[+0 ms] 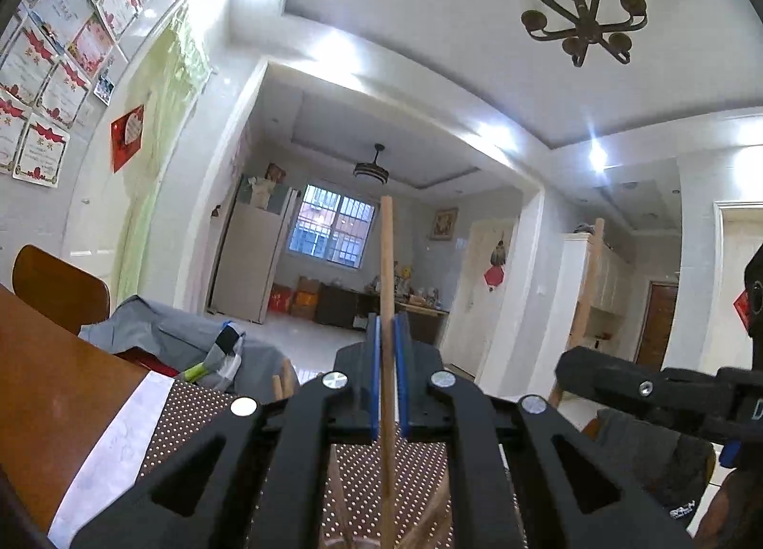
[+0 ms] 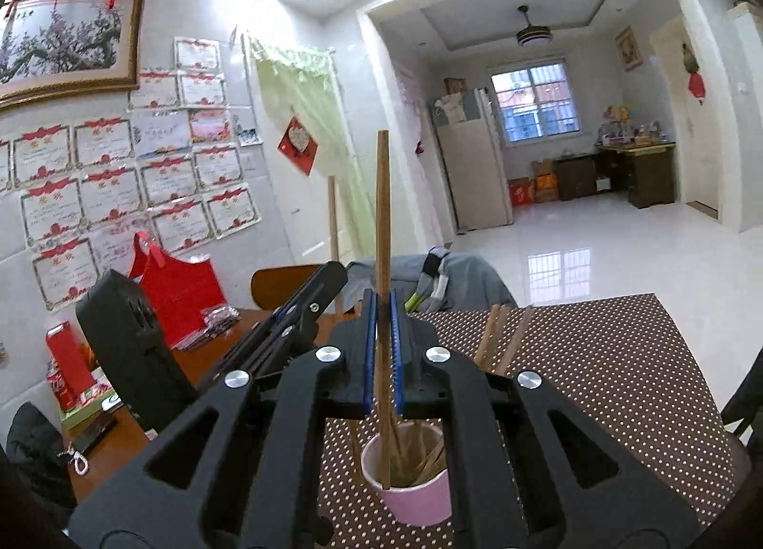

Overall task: Organize utensils
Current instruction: 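Lower the chopsticks into the pink cup and open both tools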

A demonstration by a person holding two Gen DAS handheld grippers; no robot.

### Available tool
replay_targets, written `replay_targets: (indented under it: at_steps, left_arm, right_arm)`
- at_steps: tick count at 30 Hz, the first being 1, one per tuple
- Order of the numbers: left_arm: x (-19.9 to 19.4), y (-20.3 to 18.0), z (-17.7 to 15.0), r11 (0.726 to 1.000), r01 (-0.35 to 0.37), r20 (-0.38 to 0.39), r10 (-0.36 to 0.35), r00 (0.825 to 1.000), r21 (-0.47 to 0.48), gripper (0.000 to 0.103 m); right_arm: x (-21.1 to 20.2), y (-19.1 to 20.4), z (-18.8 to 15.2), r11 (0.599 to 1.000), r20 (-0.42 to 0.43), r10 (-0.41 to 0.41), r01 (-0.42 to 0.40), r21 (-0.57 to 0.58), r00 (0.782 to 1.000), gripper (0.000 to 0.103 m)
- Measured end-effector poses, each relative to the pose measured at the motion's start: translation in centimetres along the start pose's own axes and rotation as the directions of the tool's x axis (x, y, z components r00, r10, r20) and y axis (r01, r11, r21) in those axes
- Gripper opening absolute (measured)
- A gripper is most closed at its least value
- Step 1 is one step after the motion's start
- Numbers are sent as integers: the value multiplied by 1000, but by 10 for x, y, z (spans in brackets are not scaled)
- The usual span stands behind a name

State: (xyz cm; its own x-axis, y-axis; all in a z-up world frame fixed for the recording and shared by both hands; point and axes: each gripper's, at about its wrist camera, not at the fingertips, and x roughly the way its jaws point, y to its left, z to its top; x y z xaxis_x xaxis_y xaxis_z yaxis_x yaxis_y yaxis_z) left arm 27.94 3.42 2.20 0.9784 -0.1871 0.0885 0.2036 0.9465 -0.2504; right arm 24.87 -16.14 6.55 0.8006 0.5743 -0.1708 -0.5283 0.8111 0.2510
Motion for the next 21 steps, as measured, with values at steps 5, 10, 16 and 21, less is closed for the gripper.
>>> replay_targets:
  at_steps: [5,10,16,21]
  left_arm:
    - [7,0,-9,1000,-21,14,21,1000,8,6]
    - [11,-2,-23,998,-48,0,48,999,51,6]
    - [9,1,-36,996,-50,-74,56,996,78,6]
    - [2,9,-45,996,-64,-142,73,987,67,6]
  right_arm:
    - [6,-7,-8,999,39,-18,17,29,999,6]
    - [15,-7,-19,999,21,-30,29,24,999,6]
    - [24,-3,-24,999,-9,-41,41,2,999,6]
    - [28,-4,-30,998,-35,-57,57,9,998,6]
